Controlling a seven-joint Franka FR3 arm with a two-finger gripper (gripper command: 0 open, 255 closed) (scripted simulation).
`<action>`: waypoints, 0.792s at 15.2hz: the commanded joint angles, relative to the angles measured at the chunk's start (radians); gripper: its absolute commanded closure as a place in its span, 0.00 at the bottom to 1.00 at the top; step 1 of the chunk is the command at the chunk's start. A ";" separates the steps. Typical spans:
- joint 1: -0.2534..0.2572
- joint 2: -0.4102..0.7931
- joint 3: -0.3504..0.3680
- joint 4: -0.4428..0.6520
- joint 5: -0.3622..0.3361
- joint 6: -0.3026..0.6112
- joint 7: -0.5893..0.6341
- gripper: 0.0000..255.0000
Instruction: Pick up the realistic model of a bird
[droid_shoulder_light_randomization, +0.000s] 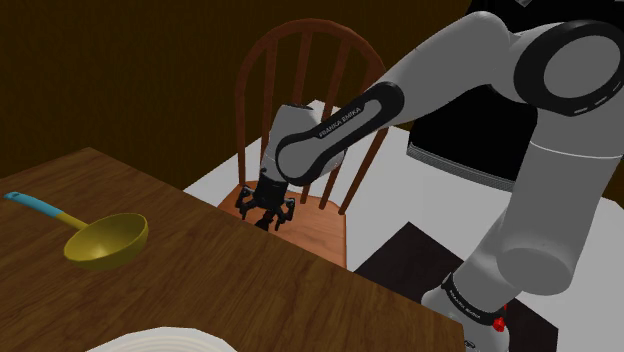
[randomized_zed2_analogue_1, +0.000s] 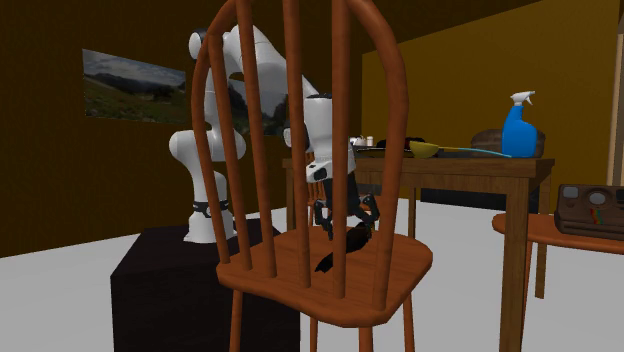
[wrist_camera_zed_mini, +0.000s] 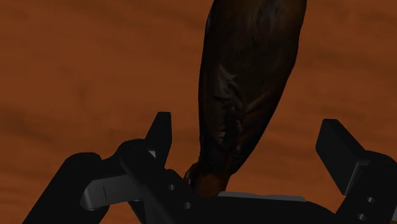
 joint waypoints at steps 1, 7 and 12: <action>0.003 0.022 -0.002 -0.004 -0.003 0.025 -0.002 0.00; 0.005 0.040 -0.005 -0.004 -0.006 0.042 -0.004 1.00; 0.005 0.040 -0.005 -0.004 -0.006 0.043 -0.004 1.00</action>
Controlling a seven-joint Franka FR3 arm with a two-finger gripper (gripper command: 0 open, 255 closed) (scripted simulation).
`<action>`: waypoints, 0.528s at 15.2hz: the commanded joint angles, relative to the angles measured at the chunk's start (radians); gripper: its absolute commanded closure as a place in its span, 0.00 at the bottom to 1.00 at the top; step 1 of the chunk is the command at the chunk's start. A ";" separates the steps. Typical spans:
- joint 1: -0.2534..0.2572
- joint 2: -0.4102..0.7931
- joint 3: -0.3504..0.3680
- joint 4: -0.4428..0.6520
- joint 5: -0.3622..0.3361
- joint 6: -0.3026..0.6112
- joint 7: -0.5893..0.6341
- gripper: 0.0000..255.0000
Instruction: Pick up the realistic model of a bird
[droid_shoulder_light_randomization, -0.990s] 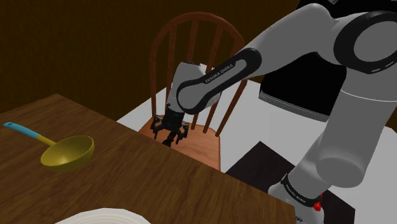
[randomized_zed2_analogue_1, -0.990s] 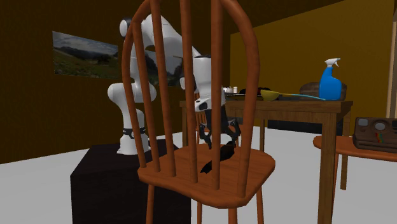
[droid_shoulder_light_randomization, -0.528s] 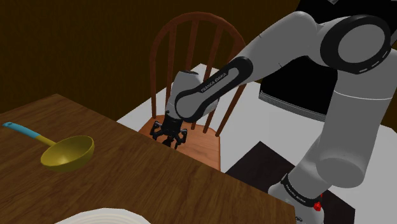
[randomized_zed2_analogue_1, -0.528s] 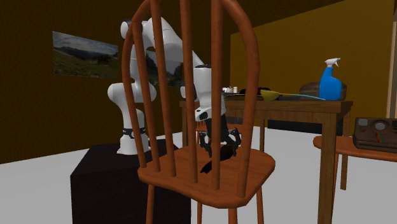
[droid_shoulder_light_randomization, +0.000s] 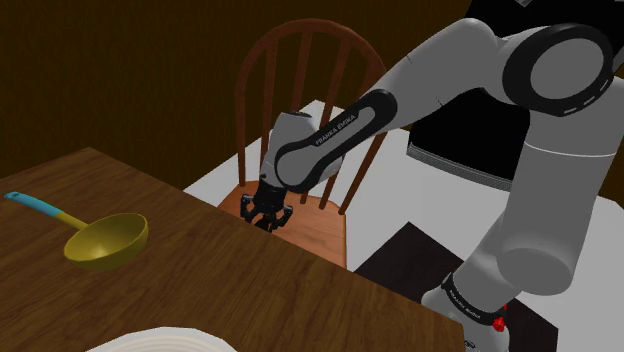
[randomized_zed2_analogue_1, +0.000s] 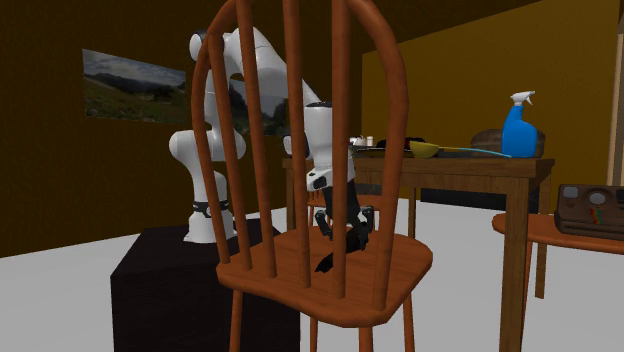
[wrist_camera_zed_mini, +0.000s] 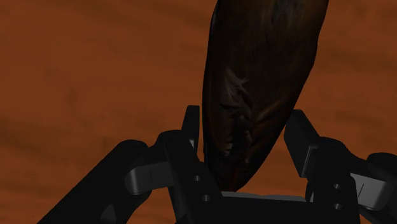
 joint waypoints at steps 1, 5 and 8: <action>0.000 0.001 0.000 -0.001 0.000 0.000 0.000 1.00; -0.004 -0.034 0.005 0.000 0.006 -0.034 0.004 1.00; -0.009 -0.068 0.009 0.003 0.012 -0.070 0.007 1.00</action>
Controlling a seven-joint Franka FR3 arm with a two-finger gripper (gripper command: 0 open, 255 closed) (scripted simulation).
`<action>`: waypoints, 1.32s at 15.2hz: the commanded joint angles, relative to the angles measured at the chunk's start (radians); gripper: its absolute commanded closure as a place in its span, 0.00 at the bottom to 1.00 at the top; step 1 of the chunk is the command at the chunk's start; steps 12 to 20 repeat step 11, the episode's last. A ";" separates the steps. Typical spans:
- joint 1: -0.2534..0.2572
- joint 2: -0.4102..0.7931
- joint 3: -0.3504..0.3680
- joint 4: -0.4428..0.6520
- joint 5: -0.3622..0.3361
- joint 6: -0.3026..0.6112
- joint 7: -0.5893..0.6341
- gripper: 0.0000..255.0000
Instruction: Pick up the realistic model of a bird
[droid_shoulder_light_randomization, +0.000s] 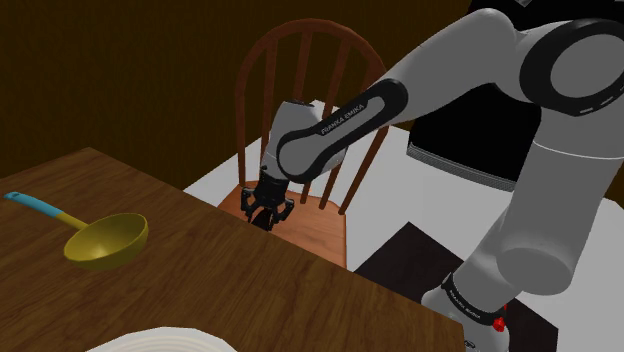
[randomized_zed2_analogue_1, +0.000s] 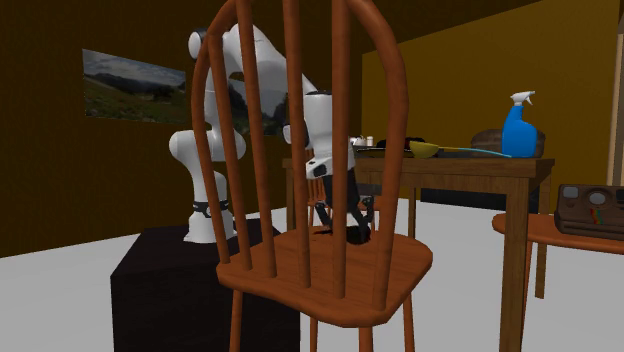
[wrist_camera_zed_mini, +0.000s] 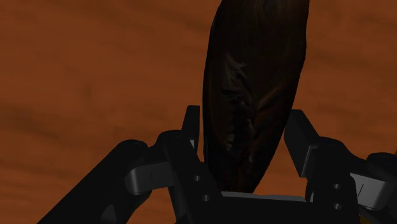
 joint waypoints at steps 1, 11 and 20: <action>-0.002 -0.020 0.002 0.005 0.003 -0.024 0.003 1.00; -0.013 -0.105 0.008 0.024 0.016 -0.125 0.012 1.00; -0.013 -0.105 0.008 0.024 0.016 -0.125 0.012 1.00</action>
